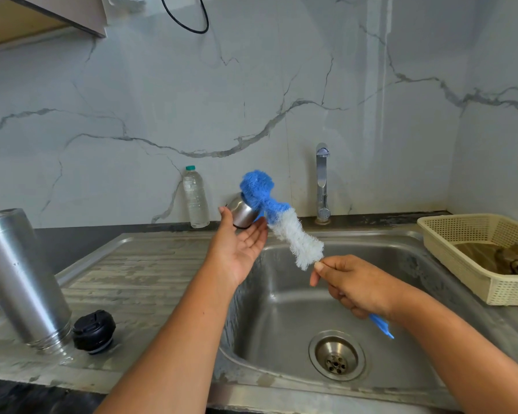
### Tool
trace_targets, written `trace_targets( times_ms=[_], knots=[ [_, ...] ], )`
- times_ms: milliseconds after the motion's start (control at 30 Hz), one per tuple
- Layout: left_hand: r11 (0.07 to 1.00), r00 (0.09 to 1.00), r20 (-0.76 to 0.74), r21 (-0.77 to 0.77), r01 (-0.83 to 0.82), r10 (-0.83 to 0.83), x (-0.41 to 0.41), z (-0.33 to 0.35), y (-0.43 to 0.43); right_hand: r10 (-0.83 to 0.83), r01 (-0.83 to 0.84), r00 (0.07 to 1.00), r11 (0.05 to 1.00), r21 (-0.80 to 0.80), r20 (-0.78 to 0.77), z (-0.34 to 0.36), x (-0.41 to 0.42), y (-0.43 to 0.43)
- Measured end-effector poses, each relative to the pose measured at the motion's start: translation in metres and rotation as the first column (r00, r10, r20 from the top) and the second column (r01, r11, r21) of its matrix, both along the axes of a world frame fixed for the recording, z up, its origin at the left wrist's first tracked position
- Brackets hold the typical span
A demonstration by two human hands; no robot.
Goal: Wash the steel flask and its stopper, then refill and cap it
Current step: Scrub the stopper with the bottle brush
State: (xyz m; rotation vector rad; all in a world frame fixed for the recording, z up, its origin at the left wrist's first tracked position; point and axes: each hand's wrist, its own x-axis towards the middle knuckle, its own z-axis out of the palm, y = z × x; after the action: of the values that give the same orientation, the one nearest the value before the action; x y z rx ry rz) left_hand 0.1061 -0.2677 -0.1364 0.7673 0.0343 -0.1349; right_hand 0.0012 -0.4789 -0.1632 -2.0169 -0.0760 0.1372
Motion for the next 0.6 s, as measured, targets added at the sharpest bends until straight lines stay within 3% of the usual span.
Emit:
trace_targets(
  times_ms=[100,300,600],
  knots=[
    [1.0,0.999,0.036,0.01,0.029,-0.03,0.001,0.001,-0.003,-0.008,0.007,1.0,0.999,0.046,0.014,0.001,0.001,-0.003],
    [0.979,0.996,-0.009,-0.185,-0.084,0.084,0.009,0.003,0.013,0.052,-0.052,0.998,0.999,-0.007,-0.037,-0.004,0.001,0.001],
    [0.991,0.992,0.088,0.113,0.077,-0.087,0.0,0.0,-0.002,0.009,-0.002,0.999,0.982,0.191,-0.037,0.002,-0.002,-0.003]
  ],
)
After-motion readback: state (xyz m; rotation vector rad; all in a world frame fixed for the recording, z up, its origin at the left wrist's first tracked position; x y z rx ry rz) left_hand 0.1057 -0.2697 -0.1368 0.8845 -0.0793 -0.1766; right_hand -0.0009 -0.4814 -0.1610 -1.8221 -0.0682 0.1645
